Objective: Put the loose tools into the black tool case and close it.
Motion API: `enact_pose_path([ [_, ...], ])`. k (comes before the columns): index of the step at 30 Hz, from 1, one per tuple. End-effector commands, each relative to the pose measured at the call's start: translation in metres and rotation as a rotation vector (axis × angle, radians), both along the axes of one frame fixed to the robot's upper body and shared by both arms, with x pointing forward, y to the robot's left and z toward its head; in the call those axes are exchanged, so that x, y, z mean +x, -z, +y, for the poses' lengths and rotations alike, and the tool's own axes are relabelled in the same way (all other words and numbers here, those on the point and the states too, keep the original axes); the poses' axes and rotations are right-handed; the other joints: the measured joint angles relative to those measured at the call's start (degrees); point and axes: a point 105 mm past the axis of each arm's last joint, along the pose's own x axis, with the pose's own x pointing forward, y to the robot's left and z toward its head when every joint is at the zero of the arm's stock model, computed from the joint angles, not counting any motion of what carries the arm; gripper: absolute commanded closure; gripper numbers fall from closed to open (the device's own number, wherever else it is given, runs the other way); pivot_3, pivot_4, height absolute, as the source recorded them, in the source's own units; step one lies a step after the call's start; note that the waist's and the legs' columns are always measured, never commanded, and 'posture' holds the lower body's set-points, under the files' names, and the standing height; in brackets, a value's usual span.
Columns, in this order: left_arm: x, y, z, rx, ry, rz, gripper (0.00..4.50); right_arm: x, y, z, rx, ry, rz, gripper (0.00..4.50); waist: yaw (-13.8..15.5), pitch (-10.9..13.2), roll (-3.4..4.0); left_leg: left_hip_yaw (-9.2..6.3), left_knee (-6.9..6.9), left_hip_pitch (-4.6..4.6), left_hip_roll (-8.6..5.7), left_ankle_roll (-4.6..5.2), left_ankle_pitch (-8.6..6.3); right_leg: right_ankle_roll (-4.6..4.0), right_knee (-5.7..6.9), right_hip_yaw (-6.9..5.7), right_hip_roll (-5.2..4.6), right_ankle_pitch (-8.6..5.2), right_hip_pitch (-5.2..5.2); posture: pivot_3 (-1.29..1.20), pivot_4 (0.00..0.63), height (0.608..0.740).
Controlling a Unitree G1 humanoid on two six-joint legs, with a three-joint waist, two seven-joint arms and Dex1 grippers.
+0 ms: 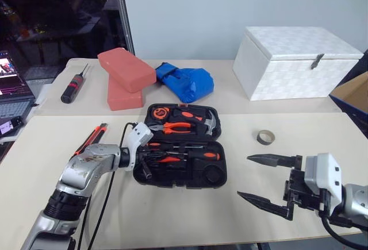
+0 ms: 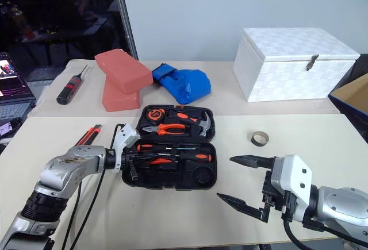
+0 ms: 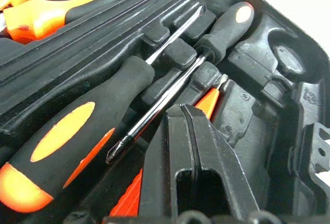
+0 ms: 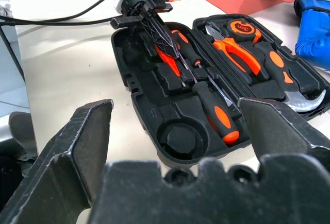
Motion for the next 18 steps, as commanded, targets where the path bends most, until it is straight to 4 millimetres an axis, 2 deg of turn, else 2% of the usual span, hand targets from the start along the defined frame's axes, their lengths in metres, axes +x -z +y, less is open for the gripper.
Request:
enact_pose_path([
  [1,-0.006,0.016,0.008,0.075,-0.014,0.0,4.47,-0.002,-0.005,0.003,0.001,-0.015,-0.029,0.0,-0.1,0.0,0.08,0.01,0.0,0.0,0.0,0.0,0.0,0.0,0.0,0.01,0.0,0.0,0.0,0.0,0.15,0.74],
  [3,-0.01,0.011,0.01,0.075,0.006,-0.078,4.47,-0.001,-0.005,0.004,0.006,-0.024,-0.029,0.0,-0.3,-0.1,0.12,0.01,-0.01,0.01,0.01,0.0,0.0,-0.01,0.0,0.03,0.0,-0.01,-0.01,0.0,0.15,0.74],
  [7,-0.018,0.021,0.024,0.16,0.008,-0.15,4.47,0.002,-0.004,0.005,0.01,-0.043,-0.03,0.0,-0.4,-0.1,0.12,0.06,-0.19,0.04,0.05,-0.01,-0.01,-0.11,-0.04,0.05,0.0,-0.07,-0.06,0.0,0.15,0.74],
  [11,-0.014,0.023,0.028,0.156,-0.039,-0.201,4.47,0.008,-0.004,0.007,0.013,-0.061,-0.038,0.0,-0.2,-0.1,0.18,0.05,-0.25,0.06,0.03,-0.01,-0.01,-0.14,-0.04,0.04,0.0,-0.1,-0.05,0.0,0.15,0.74],
  [14,-0.009,0.01,0.025,0.048,-0.101,-0.214,4.47,0.011,-0.004,0.008,0.014,-0.078,-0.041,0.0,0.0,-0.1,0.19,0.05,-0.23,0.06,0.03,0.0,0.0,-0.14,-0.03,0.04,-0.01,-0.09,-0.04,0.0,0.15,0.74],
  [18,-0.012,-0.03,0.028,-0.166,-0.159,-0.29,4.47,0.015,-0.006,0.01,0.021,-0.097,-0.054,0.0,0.0,-0.1,0.13,0.03,-0.21,0.03,0.03,0.0,0.0,-0.13,-0.02,0.03,0.0,-0.09,-0.1,0.0,0.15,0.74],
])
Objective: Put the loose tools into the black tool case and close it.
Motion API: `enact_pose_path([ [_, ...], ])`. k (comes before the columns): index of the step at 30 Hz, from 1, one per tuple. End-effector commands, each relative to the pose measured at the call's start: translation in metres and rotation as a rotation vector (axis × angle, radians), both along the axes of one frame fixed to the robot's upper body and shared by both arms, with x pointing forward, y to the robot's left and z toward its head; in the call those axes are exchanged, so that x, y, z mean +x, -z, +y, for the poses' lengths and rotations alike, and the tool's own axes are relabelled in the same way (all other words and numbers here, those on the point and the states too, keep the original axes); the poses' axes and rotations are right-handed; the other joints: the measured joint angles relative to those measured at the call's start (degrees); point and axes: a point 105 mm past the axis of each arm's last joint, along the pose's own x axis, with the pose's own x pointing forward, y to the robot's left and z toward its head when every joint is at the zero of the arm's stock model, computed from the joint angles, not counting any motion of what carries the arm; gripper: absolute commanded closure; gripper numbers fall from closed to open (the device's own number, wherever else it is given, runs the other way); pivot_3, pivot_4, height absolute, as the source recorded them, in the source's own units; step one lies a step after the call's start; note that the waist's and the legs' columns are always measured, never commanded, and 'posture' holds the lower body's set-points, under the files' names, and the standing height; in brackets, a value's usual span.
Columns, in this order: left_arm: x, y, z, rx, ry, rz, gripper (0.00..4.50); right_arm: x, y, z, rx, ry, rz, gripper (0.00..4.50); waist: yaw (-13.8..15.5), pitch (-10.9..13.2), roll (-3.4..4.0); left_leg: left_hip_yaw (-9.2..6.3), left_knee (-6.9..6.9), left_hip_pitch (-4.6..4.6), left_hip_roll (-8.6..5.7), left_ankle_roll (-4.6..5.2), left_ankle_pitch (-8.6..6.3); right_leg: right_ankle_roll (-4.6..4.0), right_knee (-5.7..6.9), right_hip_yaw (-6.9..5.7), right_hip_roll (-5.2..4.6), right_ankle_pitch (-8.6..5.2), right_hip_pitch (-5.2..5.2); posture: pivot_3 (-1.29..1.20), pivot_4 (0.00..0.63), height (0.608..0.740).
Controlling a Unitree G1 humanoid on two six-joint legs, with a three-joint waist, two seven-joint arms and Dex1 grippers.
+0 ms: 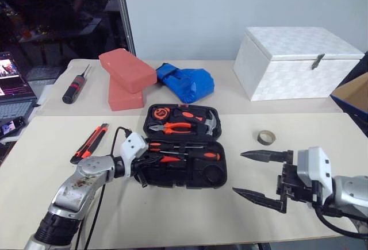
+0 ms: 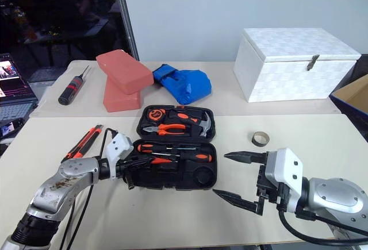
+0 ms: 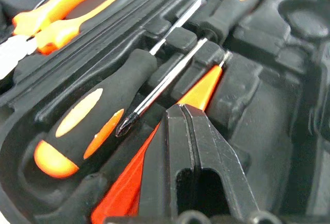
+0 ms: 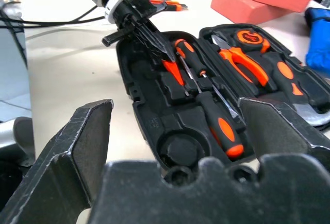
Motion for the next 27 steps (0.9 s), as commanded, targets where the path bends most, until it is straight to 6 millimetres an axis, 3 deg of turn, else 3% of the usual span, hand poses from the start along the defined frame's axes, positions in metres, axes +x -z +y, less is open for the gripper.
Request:
enact_pose_path([
  [1,-0.002,-0.042,0.017,-0.189,-0.083,-0.086,4.47,0.002,-0.007,0.003,0.003,-0.035,-0.055,0.0,-0.2,0.1,-0.1,-0.01,0.0,-0.02,0.01,0.0,0.0,0.0,0.01,-0.02,0.01,0.0,-0.04,0.0,0.15,0.74],
  [4,-0.001,-0.067,0.048,-0.266,-0.245,-0.139,4.47,0.005,-0.008,0.006,0.018,-0.057,-0.061,0.0,-0.4,0.1,-0.2,-0.01,-0.02,-0.08,0.06,0.0,0.0,0.01,0.01,-0.04,0.03,0.01,-0.12,0.0,0.15,0.74],
  [5,0.001,-0.073,0.062,-0.27,-0.316,-0.155,3.97,0.006,-0.008,0.008,0.024,-0.065,-0.062,0.0,-0.4,0.1,-0.21,-0.01,-0.05,-0.09,0.06,0.0,-0.01,0.04,0.0,-0.05,0.02,0.02,-0.12,0.0,0.15,0.74],
  [7,0.004,-0.076,0.098,-0.186,-0.474,-0.169,3.44,0.008,-0.008,0.01,0.035,-0.084,-0.066,0.0,-0.3,0.1,-0.23,-0.03,-0.13,-0.11,0.04,0.02,-0.02,0.39,-0.05,-0.05,0.02,0.17,-0.14,0.0,0.15,0.74],
  [12,0.011,-0.073,0.152,0.045,-0.62,-0.133,1.73,0.013,-0.01,0.014,0.05,-0.113,-0.078,0.0,0.0,0.2,-0.3,-0.04,-0.15,-0.12,-0.02,0.01,-0.03,0.41,-0.09,-0.07,-0.01,0.14,-0.15,0.0,0.15,0.74],
  [17,0.023,-0.047,0.17,0.22,-0.616,0.019,0.02,0.016,-0.014,0.017,0.064,-0.13,-0.096,0.0,0.3,0.2,-0.35,-0.03,-0.09,-0.11,-0.04,0.01,-0.02,0.01,-0.1,-0.08,-0.08,-0.09,-0.15,0.0,0.15,0.74],
  [20,0.028,-0.034,0.171,0.258,-0.606,0.088,0.02,0.016,-0.015,0.018,0.062,-0.13,-0.1,0.0,0.3,0.2,-0.36,-0.03,-0.12,-0.17,-0.02,0.0,-0.03,0.05,-0.12,-0.09,-0.1,-0.09,-0.16,0.0,0.15,0.74],
  [23,0.03,-0.022,0.164,0.247,-0.575,0.147,0.73,0.013,-0.015,0.016,0.055,-0.115,-0.097,0.0,0.1,0.2,-0.38,-0.03,-0.17,-0.27,-0.01,-0.06,-0.07,0.42,-0.11,-0.1,-0.07,0.08,-0.27,0.0,0.15,0.74],
  [27,0.03,-0.019,0.169,0.255,-0.585,0.15,2.33,0.01,-0.013,0.013,0.048,-0.097,-0.092,0.0,-0.1,0.2,-0.38,-0.03,-0.17,-0.89,-0.01,-0.06,-0.08,0.38,0.01,-0.1,-0.06,0.09,-0.9,0.0,0.15,0.74],
])
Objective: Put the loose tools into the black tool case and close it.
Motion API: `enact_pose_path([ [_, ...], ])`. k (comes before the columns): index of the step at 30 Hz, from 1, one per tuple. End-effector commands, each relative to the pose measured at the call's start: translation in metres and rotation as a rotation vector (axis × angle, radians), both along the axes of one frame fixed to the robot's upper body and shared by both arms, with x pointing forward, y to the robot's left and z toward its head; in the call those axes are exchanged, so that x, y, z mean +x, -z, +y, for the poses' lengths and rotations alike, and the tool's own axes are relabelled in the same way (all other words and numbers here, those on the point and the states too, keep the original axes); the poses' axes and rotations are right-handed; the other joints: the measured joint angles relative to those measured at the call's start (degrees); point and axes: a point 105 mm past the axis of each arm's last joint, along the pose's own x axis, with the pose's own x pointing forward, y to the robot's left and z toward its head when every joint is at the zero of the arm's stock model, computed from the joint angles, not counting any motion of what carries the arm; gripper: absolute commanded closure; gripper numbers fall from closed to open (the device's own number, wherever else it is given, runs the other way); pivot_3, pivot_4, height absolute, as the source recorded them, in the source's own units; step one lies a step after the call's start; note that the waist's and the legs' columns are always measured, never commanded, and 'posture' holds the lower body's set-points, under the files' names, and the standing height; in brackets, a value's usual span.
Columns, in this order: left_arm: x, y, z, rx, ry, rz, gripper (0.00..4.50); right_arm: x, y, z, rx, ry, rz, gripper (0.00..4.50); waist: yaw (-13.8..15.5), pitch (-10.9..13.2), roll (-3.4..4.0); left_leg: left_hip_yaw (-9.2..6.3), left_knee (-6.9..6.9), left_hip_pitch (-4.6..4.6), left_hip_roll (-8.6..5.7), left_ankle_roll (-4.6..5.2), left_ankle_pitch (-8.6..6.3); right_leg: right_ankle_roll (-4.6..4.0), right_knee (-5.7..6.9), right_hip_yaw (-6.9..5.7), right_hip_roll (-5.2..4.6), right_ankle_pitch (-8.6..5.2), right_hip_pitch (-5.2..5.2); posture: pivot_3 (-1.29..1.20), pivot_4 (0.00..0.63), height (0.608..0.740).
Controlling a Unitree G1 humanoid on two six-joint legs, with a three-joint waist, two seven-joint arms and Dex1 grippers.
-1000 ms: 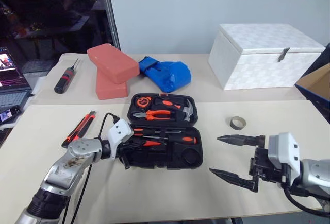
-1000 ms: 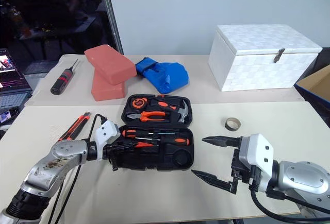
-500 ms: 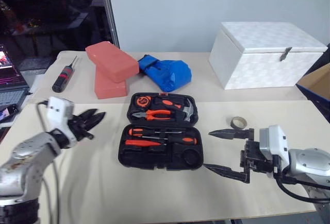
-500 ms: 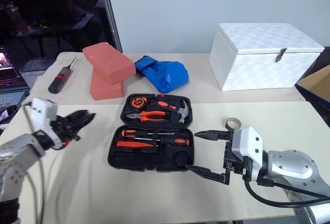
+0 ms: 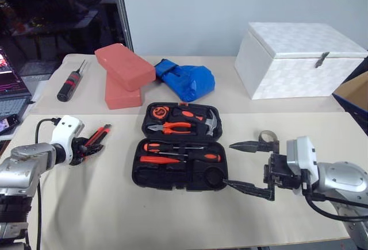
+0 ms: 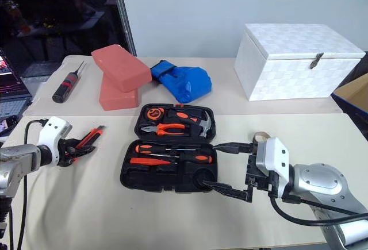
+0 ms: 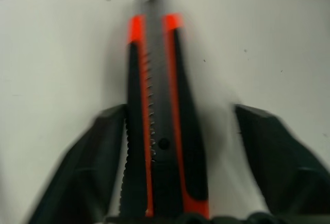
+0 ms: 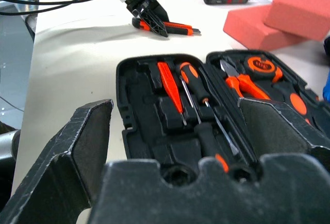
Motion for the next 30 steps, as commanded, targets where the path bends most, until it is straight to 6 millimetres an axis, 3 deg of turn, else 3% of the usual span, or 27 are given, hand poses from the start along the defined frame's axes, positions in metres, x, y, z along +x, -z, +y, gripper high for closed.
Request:
enact_pose_path([
  [1,0.001,-0.005,0.005,0.021,0.001,-0.015,2.66,-0.005,-0.01,0.0,-0.006,-0.002,-0.055,0.0,0.0,0.0,0.01,0.0,0.01,-0.02,-0.01,0.0,0.0,-0.04,0.03,0.01,-0.01,0.03,-0.03,0.0,0.15,0.74],
  [2,0.001,-0.008,0.004,0.015,0.01,-0.036,2.89,-0.006,-0.009,0.0,-0.005,0.001,-0.054,0.0,0.0,0.0,0.0,0.0,0.01,-0.02,-0.01,0.0,0.0,-0.19,0.04,0.01,-0.02,0.12,-0.02,0.0,0.15,0.74],
  [5,0.005,-0.027,-0.007,-0.03,0.087,-0.141,2.91,-0.006,-0.009,0.0,-0.002,0.008,-0.051,0.0,0.1,0.0,0.0,0.0,0.05,-0.02,0.0,0.0,0.0,-0.17,0.04,0.01,-0.01,0.12,-0.01,0.0,0.15,0.74],
  [8,-0.005,-0.062,-0.054,-0.159,0.353,-0.232,2.91,-0.007,-0.008,-0.001,0.001,0.02,-0.05,0.0,0.1,0.0,-0.04,0.01,0.13,-0.06,0.01,-0.01,0.01,0.0,0.02,0.0,-0.01,0.1,-0.01,0.0,0.15,0.74],
  [12,-0.027,-0.069,-0.096,-0.168,0.608,-0.191,2.91,-0.008,-0.009,-0.003,0.006,0.035,-0.049,0.0,0.3,0.0,-0.07,0.01,0.17,-0.1,0.0,-0.02,0.02,0.05,-0.02,0.01,-0.08,0.11,0.01,0.0,0.15,0.74],
  [16,-0.05,-0.063,-0.155,-0.071,0.935,-0.156,2.91,-0.016,-0.009,-0.008,-0.003,0.052,-0.037,0.0,0.4,0.0,-0.06,0.02,0.15,-0.09,-0.05,-0.02,0.02,0.05,-0.03,0.03,-0.02,0.11,0.02,0.0,0.15,0.74],
  [18,-0.058,-0.054,-0.175,-0.016,1.059,-0.132,2.91,-0.021,-0.009,-0.013,-0.016,0.063,-0.031,0.0,0.4,0.0,-0.06,0.01,0.17,-0.1,-0.08,-0.01,0.02,0.06,-0.02,0.03,-0.01,0.11,0.03,0.0,0.15,0.74],
  [24,-0.067,-0.03,-0.198,0.024,1.182,-0.035,2.91,-0.028,-0.008,-0.024,-0.06,0.106,-0.02,0.0,-0.2,0.0,-0.06,0.06,0.23,-0.02,-0.06,0.0,0.03,0.09,0.03,0.11,0.06,0.12,0.15,0.0,0.15,0.74],
  [30,-0.061,-0.011,-0.201,0.108,1.189,-0.005,2.91,-0.035,-0.01,-0.024,-0.066,0.121,-0.012,0.0,0.1,0.0,-0.03,0.01,0.28,0.04,-0.06,0.04,0.06,0.07,0.13,0.1,0.11,0.13,0.17,0.0,0.15,0.74],
])
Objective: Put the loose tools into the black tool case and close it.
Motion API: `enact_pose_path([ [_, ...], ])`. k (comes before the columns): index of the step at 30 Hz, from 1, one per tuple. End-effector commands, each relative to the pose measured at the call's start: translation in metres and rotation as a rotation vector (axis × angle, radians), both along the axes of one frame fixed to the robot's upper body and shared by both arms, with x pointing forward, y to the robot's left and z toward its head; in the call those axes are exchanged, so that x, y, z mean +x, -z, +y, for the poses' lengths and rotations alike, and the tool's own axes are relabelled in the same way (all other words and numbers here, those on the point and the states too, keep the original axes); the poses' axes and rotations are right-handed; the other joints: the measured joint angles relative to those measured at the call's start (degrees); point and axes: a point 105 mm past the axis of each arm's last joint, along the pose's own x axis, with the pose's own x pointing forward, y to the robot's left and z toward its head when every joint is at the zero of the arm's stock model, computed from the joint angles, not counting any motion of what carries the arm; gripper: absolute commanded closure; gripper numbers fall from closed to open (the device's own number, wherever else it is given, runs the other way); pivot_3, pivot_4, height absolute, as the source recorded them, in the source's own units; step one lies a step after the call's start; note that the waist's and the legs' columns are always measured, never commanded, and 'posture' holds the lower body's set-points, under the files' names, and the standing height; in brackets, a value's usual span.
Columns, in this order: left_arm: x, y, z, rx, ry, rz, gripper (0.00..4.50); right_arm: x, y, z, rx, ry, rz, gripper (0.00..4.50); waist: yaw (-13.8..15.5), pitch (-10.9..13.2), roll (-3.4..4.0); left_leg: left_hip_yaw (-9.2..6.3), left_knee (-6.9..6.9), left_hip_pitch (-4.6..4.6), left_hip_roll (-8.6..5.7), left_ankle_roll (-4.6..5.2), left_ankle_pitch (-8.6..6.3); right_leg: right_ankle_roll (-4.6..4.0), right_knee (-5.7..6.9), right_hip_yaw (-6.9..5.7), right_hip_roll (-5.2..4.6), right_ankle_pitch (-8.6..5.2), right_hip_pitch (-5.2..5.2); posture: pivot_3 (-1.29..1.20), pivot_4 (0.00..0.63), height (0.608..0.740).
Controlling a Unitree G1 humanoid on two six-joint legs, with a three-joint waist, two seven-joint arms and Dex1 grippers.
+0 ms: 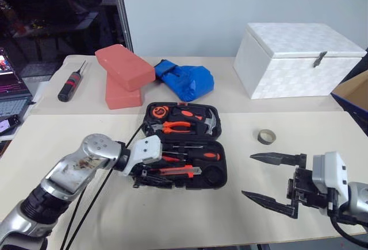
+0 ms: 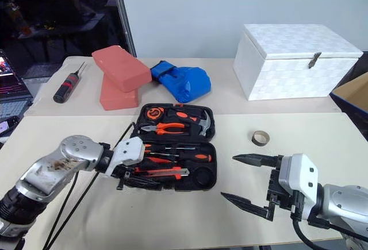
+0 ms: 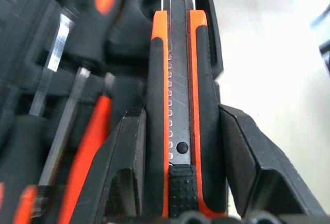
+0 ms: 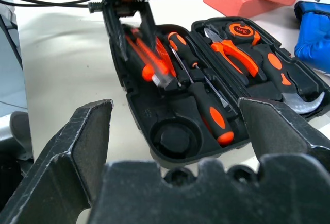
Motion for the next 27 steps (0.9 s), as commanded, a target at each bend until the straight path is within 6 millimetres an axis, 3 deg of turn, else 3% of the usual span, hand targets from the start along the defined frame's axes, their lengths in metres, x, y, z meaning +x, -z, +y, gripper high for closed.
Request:
enact_pose_path([
  [1,0.005,0.0,0.001,0.045,0.02,-0.066,2.91,-0.008,-0.01,0.004,-0.005,-0.013,-0.031,0.0,0.0,0.0,0.0,0.0,0.04,-0.02,0.0,0.0,0.0,0.0,0.0,0.0,0.0,0.0,-0.01,0.0,0.15,0.74],
  [9,0.011,0.015,-0.005,0.094,0.043,-0.089,2.91,-0.008,-0.01,0.002,-0.014,-0.001,-0.02,0.0,0.2,0.0,0.04,0.0,0.07,0.02,-0.02,0.0,0.0,0.04,-0.05,0.0,-0.03,0.02,0.11,0.0,0.15,0.74],
  [15,0.012,0.016,-0.005,0.089,0.032,-0.082,2.91,-0.008,-0.01,0.001,-0.02,0.002,-0.017,0.0,0.4,-0.1,0.09,-0.05,0.07,0.48,-0.03,0.0,0.0,0.03,-0.18,-0.02,-0.04,-0.01,0.62,0.0,0.15,0.74],
  [17,0.012,-0.001,-0.009,-0.022,0.002,-0.058,1.91,-0.008,-0.009,0.001,-0.018,0.003,-0.015,0.0,0.4,-0.1,0.09,-0.04,0.08,0.59,-0.02,0.0,0.0,-0.27,-0.2,-0.01,-0.06,-0.18,0.73,0.0,0.15,0.74],
  [18,0.012,-0.007,-0.01,-0.061,-0.009,-0.046,1.75,-0.008,-0.009,0.001,-0.017,0.003,-0.015,0.0,0.4,0.0,0.09,-0.04,0.07,0.59,-0.03,0.0,0.0,-0.28,-0.2,0.01,-0.06,-0.19,0.73,0.0,0.15,0.74],
  [20,0.01,-0.028,-0.007,-0.185,-0.044,0.027,0.98,-0.008,-0.008,0.001,-0.015,0.005,-0.014,0.0,0.3,0.0,0.07,-0.04,0.08,0.57,-0.02,0.0,0.0,-0.28,-0.19,0.0,-0.06,-0.19,0.72,0.0,0.15,0.74],
  [23,0.009,-0.048,0.001,-0.332,-0.093,0.113,1.14,-0.006,-0.007,0.001,-0.009,0.007,-0.013,0.0,0.0,0.0,0.07,-0.06,0.07,0.53,0.02,0.0,0.0,-0.21,-0.16,-0.03,-0.04,-0.16,0.63,0.0,0.15,0.74],
  [27,0.011,-0.047,0.007,-0.403,-0.13,0.131,2.43,-0.003,-0.006,0.002,0.003,0.005,-0.013,0.0,-0.2,0.0,0.09,-0.07,-0.03,0.6,0.03,0.01,-0.01,0.03,-0.17,-0.04,-0.02,-0.05,0.65,0.0,0.15,0.74],
])
